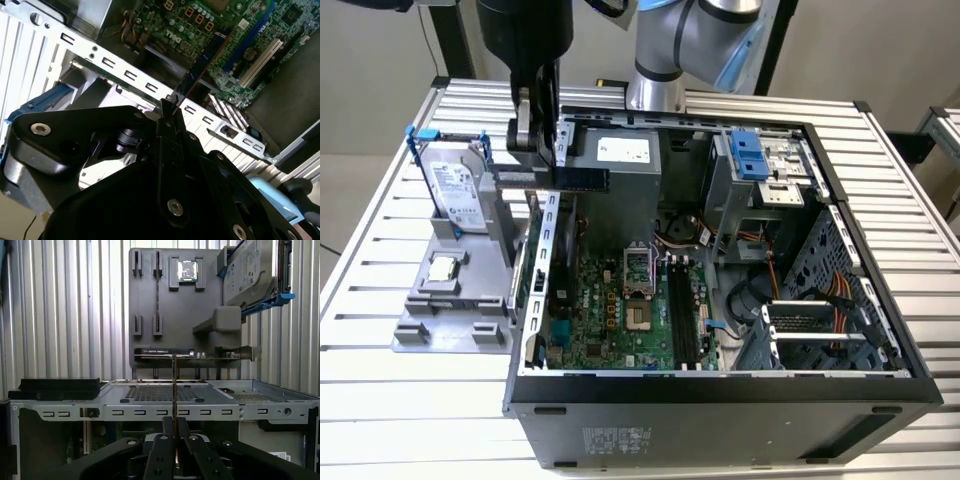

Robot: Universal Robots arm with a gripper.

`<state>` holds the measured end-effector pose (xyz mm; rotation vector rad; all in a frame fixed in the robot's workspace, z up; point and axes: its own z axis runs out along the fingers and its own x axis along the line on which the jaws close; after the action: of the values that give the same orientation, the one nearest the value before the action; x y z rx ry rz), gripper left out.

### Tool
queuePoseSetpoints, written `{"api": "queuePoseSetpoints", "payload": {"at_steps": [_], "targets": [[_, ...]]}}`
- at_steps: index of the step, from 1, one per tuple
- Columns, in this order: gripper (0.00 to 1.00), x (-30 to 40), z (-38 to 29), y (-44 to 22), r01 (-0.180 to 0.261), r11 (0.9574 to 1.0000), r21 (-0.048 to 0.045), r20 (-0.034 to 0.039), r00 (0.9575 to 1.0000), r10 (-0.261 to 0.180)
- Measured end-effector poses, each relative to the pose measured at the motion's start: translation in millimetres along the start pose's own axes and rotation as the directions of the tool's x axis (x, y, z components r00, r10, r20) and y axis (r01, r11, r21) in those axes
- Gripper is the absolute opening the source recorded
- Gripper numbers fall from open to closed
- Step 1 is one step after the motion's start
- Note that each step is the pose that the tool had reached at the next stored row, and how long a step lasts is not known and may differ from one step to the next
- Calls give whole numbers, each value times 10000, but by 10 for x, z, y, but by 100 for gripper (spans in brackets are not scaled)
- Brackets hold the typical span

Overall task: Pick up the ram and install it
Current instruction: 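Pick up the ram and move it above insertion slot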

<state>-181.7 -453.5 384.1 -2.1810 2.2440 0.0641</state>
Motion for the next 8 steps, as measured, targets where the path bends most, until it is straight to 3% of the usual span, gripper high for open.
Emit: {"api": "queuePoseSetpoints", "payload": {"at_steps": [8], "targets": [[0,-4,-3,-120,-264,9997,10,5,9997,264]]}}
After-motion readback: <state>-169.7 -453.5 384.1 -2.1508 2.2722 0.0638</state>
